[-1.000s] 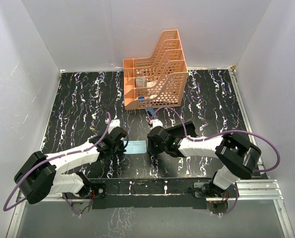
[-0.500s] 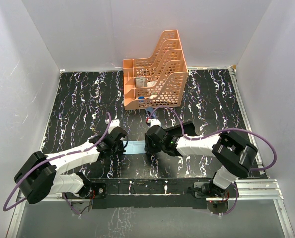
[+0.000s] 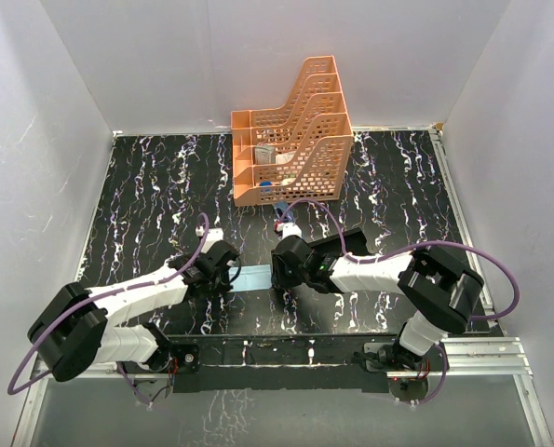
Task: Organize the sunglasses
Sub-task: Pick up the glasses cleaning cloth from the center of the board.
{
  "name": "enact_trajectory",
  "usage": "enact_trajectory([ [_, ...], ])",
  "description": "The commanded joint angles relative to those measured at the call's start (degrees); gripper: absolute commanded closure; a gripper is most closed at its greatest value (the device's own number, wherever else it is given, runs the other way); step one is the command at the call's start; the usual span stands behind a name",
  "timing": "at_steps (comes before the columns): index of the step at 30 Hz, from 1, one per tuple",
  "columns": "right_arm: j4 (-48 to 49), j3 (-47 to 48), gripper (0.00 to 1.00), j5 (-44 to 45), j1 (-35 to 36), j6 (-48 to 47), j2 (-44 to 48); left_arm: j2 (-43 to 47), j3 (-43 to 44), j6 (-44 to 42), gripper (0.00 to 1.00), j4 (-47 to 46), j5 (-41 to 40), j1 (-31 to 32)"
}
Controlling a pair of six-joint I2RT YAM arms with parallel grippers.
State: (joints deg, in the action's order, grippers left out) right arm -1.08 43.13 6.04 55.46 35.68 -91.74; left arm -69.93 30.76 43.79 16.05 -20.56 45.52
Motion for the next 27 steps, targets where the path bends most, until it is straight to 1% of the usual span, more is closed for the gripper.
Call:
enact_trajectory([
  [1,1.6,-0.7,0.80,0.7,0.3,-0.1,0.6,-1.1,1.3,0.1,0.80,2.8,-0.8,0.2],
  [5,2.0,-1.2,0.80,0.6,0.3,-0.1,0.9,-1.4,1.9,0.2,0.78,3.7,-1.1,0.2],
  [12,3.1,-2.2,0.80,0.4,0.3,-0.2,1.1,-2.5,3.8,0.2,0.78,6.0,-2.0,0.2],
  [22,3.2,-2.8,0.80,1.1,0.3,-0.6,2.0,-6.6,5.7,0.9,0.79,7.7,-0.7,0.9],
  [27,3.0,-2.8,0.80,1.4,0.3,-0.7,2.2,-8.1,6.4,1.2,0.81,8.4,-0.3,1.2],
])
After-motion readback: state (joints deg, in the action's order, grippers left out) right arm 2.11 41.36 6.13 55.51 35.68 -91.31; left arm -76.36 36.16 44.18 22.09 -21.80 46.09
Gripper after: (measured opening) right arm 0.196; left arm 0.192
